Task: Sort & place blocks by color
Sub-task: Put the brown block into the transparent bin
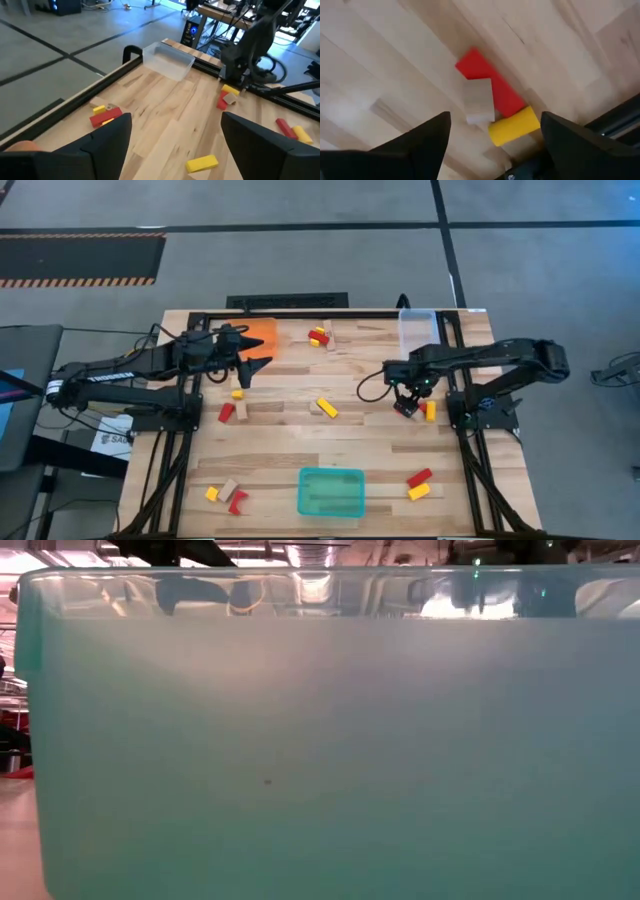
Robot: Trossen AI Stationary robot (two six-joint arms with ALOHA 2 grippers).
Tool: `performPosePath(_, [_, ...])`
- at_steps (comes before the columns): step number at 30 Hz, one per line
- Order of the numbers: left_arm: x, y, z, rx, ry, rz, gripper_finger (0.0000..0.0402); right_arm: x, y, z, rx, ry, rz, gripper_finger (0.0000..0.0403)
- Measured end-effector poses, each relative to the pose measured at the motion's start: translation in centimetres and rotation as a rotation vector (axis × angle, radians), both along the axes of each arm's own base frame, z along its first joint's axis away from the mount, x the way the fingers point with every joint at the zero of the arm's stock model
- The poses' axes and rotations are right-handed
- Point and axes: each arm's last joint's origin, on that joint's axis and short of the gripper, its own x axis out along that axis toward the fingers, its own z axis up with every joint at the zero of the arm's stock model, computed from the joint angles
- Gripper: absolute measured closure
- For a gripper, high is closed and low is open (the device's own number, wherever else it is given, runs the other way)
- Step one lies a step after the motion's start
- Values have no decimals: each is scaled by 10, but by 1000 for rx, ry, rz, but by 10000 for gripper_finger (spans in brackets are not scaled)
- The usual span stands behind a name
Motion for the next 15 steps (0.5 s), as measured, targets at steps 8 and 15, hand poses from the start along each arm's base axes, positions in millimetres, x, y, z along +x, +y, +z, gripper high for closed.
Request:
performPosePath(8, [0, 0, 0, -43, -14, 9, 106, 0, 0, -27, 69, 80, 17, 75])
performPosePath(15, [0, 0, 0, -43, -13, 9, 106, 5, 3, -50, 93, 95, 57, 76])
